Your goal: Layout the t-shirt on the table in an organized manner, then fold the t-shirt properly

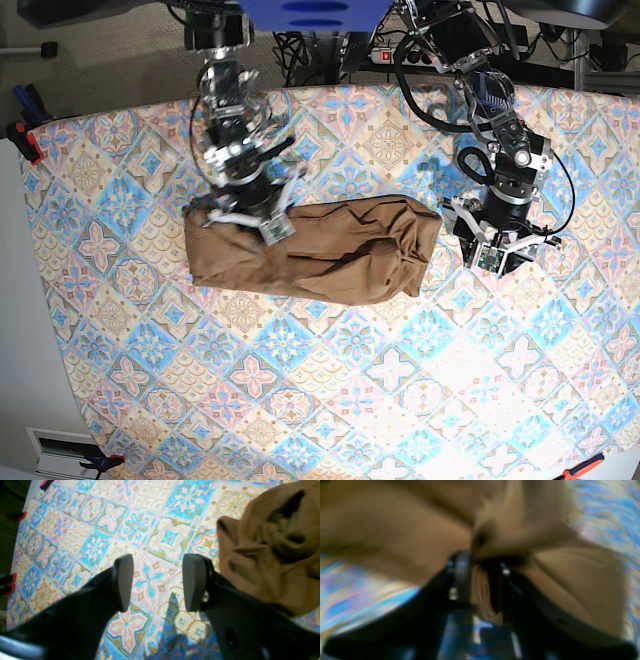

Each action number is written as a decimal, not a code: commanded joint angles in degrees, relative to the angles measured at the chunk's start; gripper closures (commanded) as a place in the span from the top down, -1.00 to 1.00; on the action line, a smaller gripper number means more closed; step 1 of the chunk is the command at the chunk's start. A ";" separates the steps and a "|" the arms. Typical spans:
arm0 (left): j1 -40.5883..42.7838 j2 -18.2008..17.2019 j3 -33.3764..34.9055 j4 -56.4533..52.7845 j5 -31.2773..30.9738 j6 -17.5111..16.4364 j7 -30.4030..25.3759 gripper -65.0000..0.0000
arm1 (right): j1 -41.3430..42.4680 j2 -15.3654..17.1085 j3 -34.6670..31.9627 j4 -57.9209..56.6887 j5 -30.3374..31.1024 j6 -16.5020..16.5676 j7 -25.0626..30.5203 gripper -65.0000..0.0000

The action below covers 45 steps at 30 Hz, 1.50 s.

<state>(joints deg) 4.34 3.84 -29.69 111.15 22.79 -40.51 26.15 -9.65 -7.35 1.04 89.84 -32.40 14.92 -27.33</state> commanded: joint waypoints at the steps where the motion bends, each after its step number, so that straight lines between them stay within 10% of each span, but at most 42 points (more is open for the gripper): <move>1: -0.69 -0.19 0.20 0.80 -0.59 0.51 -1.23 -0.09 | 1.08 -0.25 -1.35 1.10 -0.87 -0.54 1.09 -0.34; 7: -0.60 -0.10 0.20 0.36 -0.59 0.51 -1.23 -0.09 | 0.90 -0.25 -6.18 1.10 -8.08 -0.54 1.27 -0.04; 20: -0.60 5.16 0.29 2.03 -2.52 0.51 -1.23 -0.06 | -1.30 -0.43 -6.18 15.87 -8.87 -0.54 1.44 -0.04; 28: 0.01 4.91 0.29 4.76 -24.85 0.51 19.69 0.47 | -2.79 -0.34 -5.74 15.78 -8.87 -0.54 1.35 -0.04; 32: -0.78 -3.18 0.29 0.63 -37.34 0.51 29.72 0.48 | -4.02 -0.25 -5.74 15.78 -8.87 -0.54 1.00 -0.04; 45: -5.35 -13.81 -7.45 -29.88 -66.17 0.51 30.95 0.48 | -5.25 -0.16 -5.65 15.78 -9.14 -0.54 1.00 -0.04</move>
<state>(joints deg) 0.23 -9.69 -37.54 80.60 -41.34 -39.31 57.95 -15.38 -7.31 -4.51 104.49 -41.67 14.96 -27.73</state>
